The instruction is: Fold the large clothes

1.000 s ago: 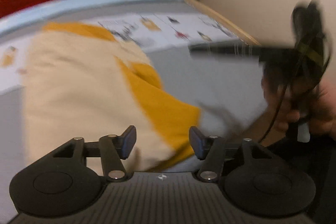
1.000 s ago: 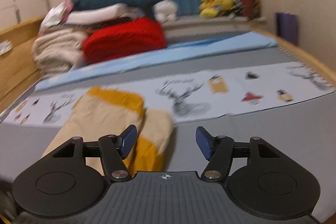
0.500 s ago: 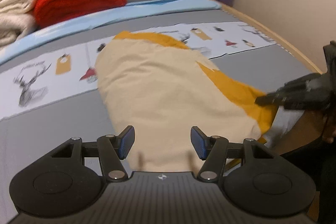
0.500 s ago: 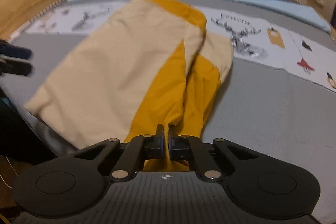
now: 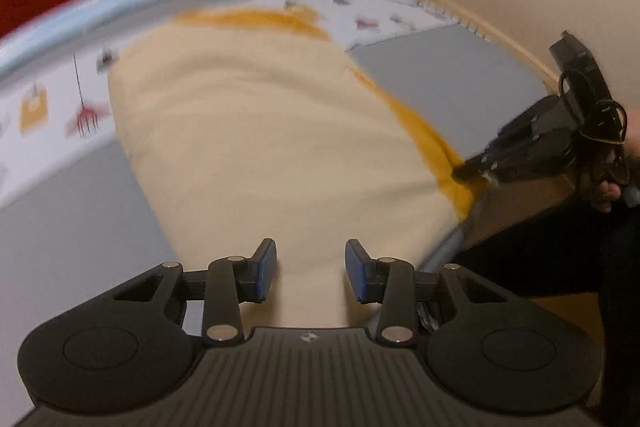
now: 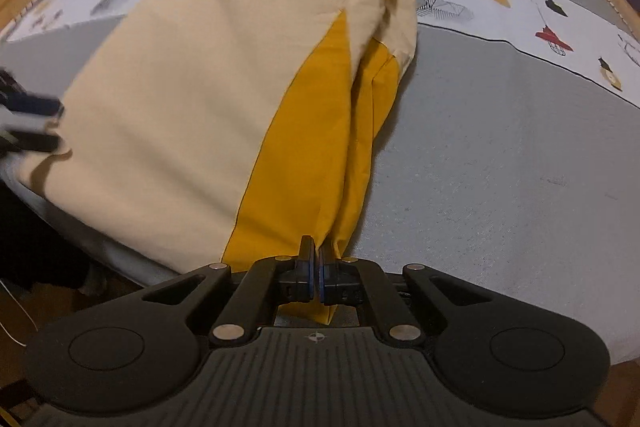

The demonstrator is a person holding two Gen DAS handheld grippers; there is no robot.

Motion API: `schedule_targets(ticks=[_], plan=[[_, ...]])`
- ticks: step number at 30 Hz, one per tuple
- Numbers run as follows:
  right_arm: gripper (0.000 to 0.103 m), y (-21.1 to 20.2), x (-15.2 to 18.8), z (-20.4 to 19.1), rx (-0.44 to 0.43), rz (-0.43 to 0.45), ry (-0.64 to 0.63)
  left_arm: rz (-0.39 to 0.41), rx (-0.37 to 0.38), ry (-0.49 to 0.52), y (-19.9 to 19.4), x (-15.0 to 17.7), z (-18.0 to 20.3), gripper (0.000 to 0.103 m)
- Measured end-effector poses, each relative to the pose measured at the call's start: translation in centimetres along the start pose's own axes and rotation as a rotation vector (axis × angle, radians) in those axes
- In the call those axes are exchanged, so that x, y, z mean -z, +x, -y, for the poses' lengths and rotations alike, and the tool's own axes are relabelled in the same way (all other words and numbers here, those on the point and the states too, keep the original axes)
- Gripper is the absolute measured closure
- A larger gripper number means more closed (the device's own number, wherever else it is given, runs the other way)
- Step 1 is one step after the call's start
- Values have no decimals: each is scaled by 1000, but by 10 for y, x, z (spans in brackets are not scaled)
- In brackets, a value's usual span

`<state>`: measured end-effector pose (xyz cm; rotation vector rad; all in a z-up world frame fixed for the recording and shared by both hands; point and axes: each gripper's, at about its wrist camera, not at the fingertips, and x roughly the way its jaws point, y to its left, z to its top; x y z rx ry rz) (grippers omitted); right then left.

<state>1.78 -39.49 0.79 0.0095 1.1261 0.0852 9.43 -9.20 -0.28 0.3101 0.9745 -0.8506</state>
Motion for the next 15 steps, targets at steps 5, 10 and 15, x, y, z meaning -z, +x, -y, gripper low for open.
schedule_targets(ticks=[5, 10, 15], plan=[[102, 14, 0, -12, 22, -60, -60, -94, -50, 26, 25, 2, -3, 61], [102, 18, 2, -16, 46, -83, -84, -3, -33, 4, -5, 2, -8, 61], [102, 20, 5, -16, 47, -91, -95, 67, -50, -2, -18, -37, -24, 61]])
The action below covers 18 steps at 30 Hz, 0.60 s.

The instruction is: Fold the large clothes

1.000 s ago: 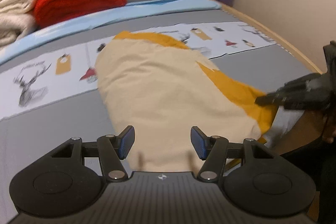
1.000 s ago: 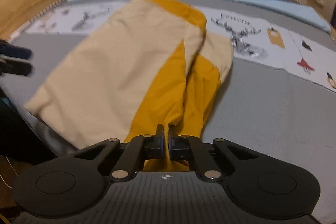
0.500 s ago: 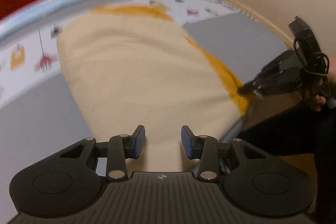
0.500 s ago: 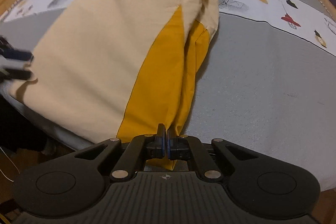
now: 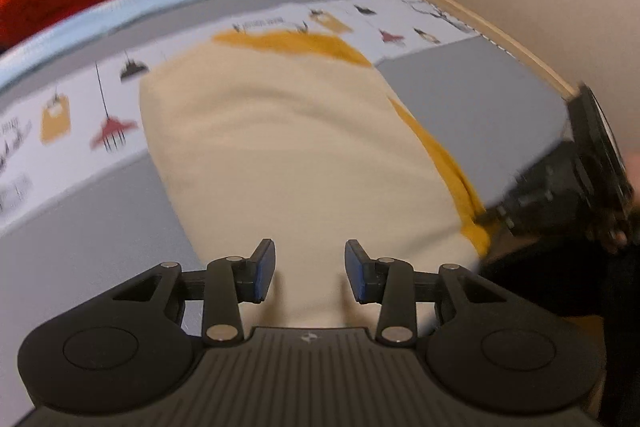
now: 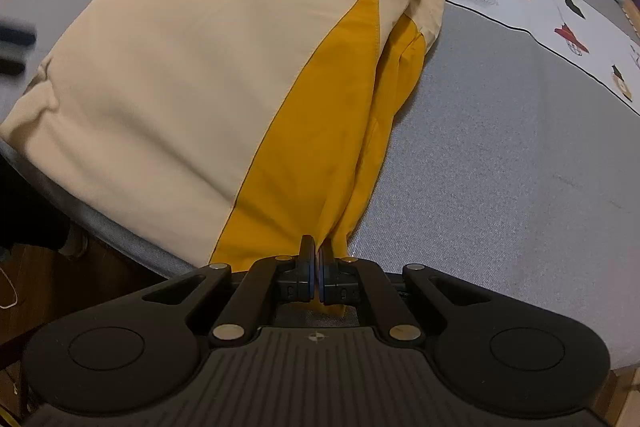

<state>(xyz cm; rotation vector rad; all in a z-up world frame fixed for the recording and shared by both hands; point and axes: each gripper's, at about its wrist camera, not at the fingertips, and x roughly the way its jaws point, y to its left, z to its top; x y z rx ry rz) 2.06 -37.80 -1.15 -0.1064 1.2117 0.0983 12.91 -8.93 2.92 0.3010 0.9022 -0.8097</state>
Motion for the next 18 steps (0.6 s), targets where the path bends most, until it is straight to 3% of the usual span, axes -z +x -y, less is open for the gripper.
schedule_targets(ticks=[4, 7, 10, 12, 15, 18], plan=[[103, 4, 0, 2, 2, -10, -5, -33, 10, 5, 25, -25, -13, 61], [103, 4, 1, 1, 3, -12, -1, -158, -17, 22, 77, -11, -23, 60], [103, 1, 2, -1, 5, 2, -14, -156, -5, -7, 83, -4, -30, 59], [101, -9, 4, -2, 20, 36, -28, -89, 42, -84, 68, -14, -41, 56], [98, -40, 1, 9, 61, 191, 10, -19, 72, -229, 54, -25, -68, 55], [81, -76, -6, 27, 78, 428, 109, -5, 44, -336, 54, -26, -89, 55]])
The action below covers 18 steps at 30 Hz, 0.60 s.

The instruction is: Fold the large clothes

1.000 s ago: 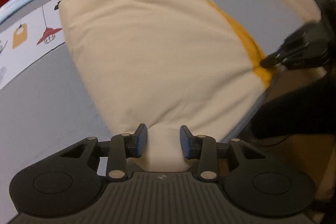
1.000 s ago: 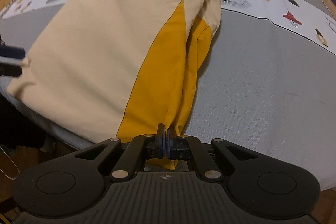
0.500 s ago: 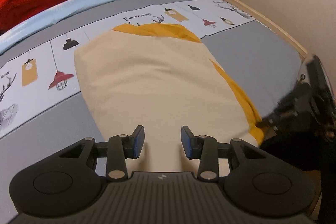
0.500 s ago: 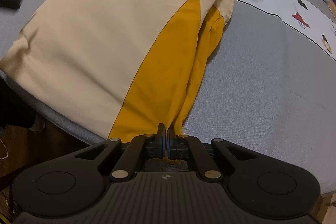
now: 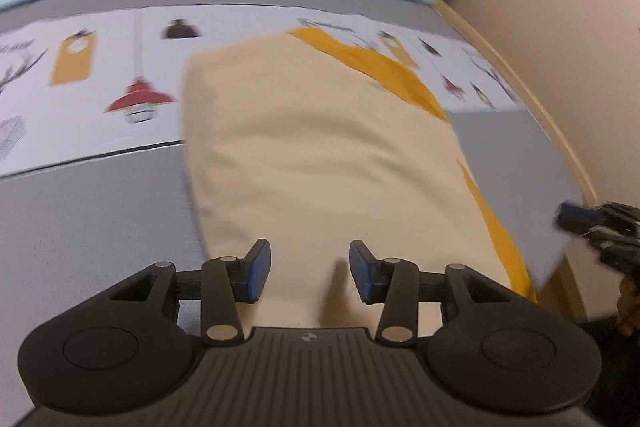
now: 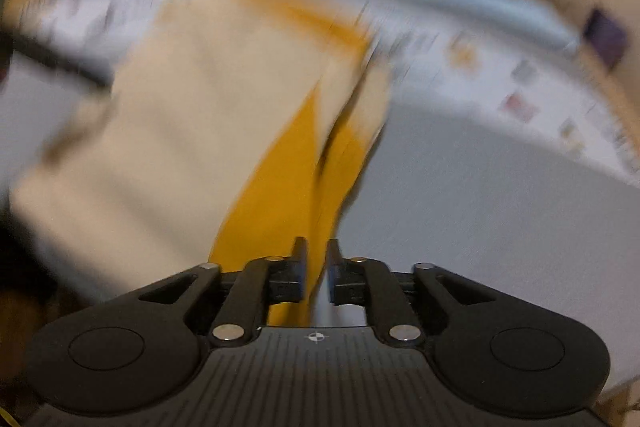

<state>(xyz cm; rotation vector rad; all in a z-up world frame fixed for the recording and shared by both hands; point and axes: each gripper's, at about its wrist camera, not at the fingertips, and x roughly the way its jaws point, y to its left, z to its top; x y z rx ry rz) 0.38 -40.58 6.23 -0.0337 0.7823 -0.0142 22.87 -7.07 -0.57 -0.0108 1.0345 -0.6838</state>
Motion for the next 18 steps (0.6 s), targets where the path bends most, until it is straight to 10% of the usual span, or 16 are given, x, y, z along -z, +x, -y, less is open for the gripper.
schedule_targets(ticks=[5, 18], plan=[[69, 10, -30, 26, 3, 197, 179, 34, -74, -53, 1, -13, -14, 55], [48, 144, -87, 19, 54, 96, 339, 58, -91, -162, -7, -22, -43, 55]])
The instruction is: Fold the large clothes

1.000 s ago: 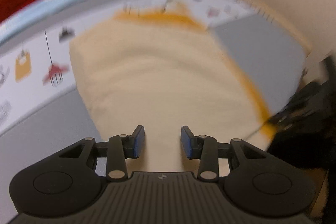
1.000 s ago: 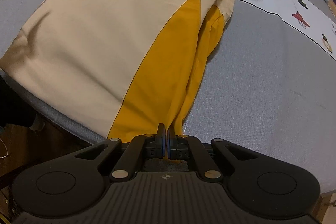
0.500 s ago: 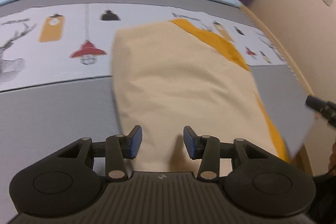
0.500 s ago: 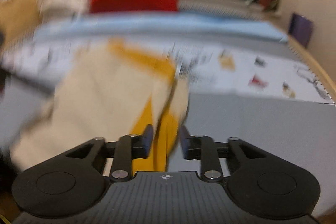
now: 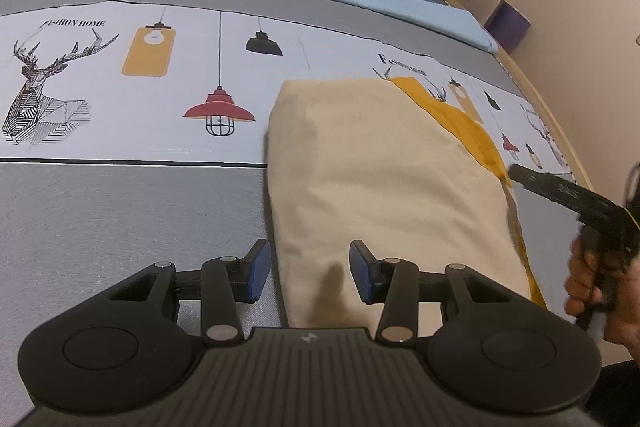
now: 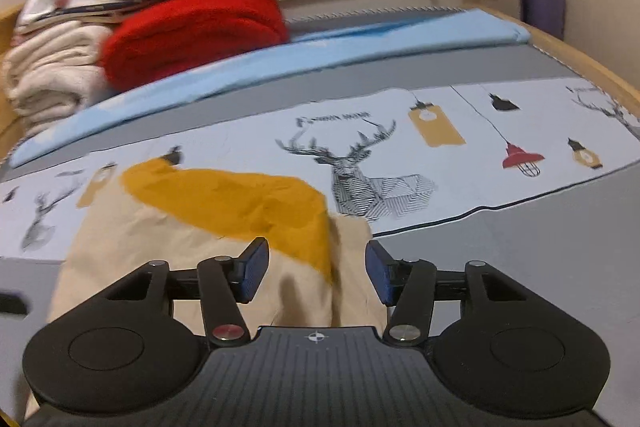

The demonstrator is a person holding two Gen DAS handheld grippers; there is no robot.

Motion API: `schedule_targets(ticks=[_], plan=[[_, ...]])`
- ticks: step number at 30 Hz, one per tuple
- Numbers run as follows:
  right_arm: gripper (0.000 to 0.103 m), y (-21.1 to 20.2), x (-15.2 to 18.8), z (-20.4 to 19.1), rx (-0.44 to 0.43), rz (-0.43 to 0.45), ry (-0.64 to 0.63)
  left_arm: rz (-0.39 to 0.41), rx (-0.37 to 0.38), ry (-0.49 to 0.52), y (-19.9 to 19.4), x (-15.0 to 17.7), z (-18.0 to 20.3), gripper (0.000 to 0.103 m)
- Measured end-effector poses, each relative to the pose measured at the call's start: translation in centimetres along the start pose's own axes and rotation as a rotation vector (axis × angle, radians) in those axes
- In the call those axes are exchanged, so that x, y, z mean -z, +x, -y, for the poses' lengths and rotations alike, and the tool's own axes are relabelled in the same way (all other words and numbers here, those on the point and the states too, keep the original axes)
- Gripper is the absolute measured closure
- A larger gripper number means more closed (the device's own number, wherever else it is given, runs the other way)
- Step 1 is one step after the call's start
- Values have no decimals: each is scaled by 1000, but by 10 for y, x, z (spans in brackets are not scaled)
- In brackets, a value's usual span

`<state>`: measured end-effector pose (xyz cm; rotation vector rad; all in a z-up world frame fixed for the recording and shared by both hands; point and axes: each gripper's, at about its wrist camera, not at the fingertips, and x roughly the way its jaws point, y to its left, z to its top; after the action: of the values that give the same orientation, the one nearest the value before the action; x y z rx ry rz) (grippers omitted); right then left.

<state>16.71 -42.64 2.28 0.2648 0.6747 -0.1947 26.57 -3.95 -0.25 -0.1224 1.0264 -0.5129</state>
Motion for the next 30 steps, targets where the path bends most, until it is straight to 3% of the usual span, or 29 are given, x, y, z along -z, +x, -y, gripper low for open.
schedule_targets(ticks=[7, 8, 9, 11, 13, 17, 20, 21, 23, 25, 27, 28, 30], plan=[[50, 51, -6, 13, -49, -101, 154, 4, 7, -13, 3, -9, -6, 55], [60, 52, -7, 15, -65, -98, 178, 5, 9, -14, 3, -11, -6, 55], [102, 51, -9, 17, -96, -88, 199, 7, 13, -15, 4, -12, -6, 55], [103, 37, -15, 14, -116, -4, 181, 7, 29, -18, 5, -15, -4, 55], [103, 31, -18, 18, -93, 21, 188, 1, 56, -15, 7, -16, 0, 55], [103, 54, -5, 26, 129, -125, 147, -40, 149, 29, 13, -10, 16, 55], [103, 56, -1, 25, 141, -139, 130, -89, 224, 105, 18, 1, 34, 55], [103, 55, -1, 24, 137, -139, 122, -119, 234, 143, 23, 7, 40, 54], [101, 52, -1, 23, 127, -144, 120, -174, 170, 233, 35, 22, 50, 54], [88, 45, -1, 23, 139, -135, 125, -193, 109, 274, 39, 31, 55, 53], [73, 31, -3, 25, 129, -109, 134, -181, 142, 203, 34, 26, 46, 50], [61, 24, -3, 27, 112, -100, 143, -165, 157, 155, 30, 23, 41, 46], [47, 12, 0, 32, 53, -99, 161, -129, 148, 67, 26, 16, 27, 36]])
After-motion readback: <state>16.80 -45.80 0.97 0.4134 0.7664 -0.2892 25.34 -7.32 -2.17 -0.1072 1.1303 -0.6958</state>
